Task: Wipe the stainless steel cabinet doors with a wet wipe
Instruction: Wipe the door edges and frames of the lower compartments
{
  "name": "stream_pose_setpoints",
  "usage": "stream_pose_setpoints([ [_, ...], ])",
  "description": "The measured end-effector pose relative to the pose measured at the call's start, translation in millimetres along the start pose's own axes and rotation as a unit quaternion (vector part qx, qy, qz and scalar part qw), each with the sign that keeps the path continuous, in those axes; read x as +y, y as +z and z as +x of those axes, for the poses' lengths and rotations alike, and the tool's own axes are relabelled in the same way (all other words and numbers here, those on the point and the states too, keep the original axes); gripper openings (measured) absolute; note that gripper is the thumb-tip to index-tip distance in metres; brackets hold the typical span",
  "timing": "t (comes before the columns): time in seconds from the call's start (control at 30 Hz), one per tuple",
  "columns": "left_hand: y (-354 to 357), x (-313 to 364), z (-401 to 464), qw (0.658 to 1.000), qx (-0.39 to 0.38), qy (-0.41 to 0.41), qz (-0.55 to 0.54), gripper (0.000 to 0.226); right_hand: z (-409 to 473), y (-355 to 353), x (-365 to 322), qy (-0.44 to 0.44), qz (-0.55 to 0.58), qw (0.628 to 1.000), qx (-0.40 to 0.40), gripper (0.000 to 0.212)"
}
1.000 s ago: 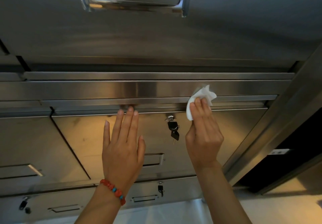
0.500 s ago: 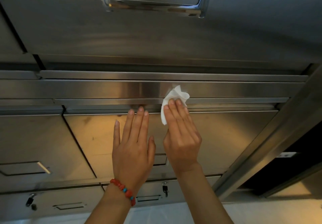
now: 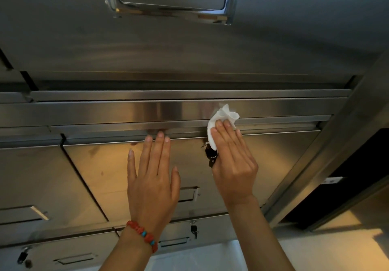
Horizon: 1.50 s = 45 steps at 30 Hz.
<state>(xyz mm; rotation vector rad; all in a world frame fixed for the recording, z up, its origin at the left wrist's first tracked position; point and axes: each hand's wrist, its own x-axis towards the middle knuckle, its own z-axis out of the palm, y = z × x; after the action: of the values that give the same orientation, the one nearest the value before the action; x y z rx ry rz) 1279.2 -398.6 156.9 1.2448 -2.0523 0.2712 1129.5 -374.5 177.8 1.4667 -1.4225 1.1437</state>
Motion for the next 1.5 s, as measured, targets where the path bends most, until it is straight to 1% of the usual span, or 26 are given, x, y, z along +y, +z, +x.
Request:
stream_pose_setpoints([
  [0.1,0,2,0,1.0,0.001,-0.008,-0.008,0.056,0,-5,8,0.009,-0.015,1.0,0.001,0.019],
  [0.23,0,6,-1,1.0,0.011,-0.02,-0.02,0.056,-1,-11,22,0.032,-0.027,0.999,-0.002,0.023],
  [0.33,2,13,-3,0.999,0.011,-0.024,-0.022,0.057,-2,-16,32,0.031,-0.028,0.999,-0.008,0.024],
  [0.63,8,58,-2,0.999,0.029,0.019,-0.026,0.053,-6,-25,73,0.03,-0.021,0.999,0.005,0.023],
  [0.77,12,82,1,0.999,0.02,0.028,-0.023,0.052,-6,-31,90,0.028,-0.009,1.0,0.012,0.032],
  [0.9,18,100,5,0.999,0.009,0.025,-0.02,0.052,-8,-37,110,0.034,-0.009,0.999,0.01,0.025],
  [1.03,24,114,9,1.0,-0.007,0.016,-0.005,0.052,-9,-46,128,0.031,-0.007,0.999,0.0,0.026],
  [1.13,27,121,11,1.0,-0.013,0.011,0.011,0.053,-9,-48,140,0.038,-0.009,0.999,0.007,0.026],
  [1.2,28,122,12,1.0,-0.014,0.01,0.024,0.054,-10,-50,147,0.041,-0.01,0.999,0.013,0.022],
  [1.4,31,123,13,0.999,-0.006,0.005,0.031,0.054,-13,-51,156,0.07,-0.023,0.997,0.02,0.022],
  [1.43,32,123,13,1.0,-0.003,0.005,0.029,0.054,-13,-50,155,0.075,-0.022,0.997,0.029,0.025],
  [1.5,33,123,13,1.0,0.005,0.004,0.026,0.053,-11,-47,151,0.078,-0.023,0.996,0.044,0.035],
])
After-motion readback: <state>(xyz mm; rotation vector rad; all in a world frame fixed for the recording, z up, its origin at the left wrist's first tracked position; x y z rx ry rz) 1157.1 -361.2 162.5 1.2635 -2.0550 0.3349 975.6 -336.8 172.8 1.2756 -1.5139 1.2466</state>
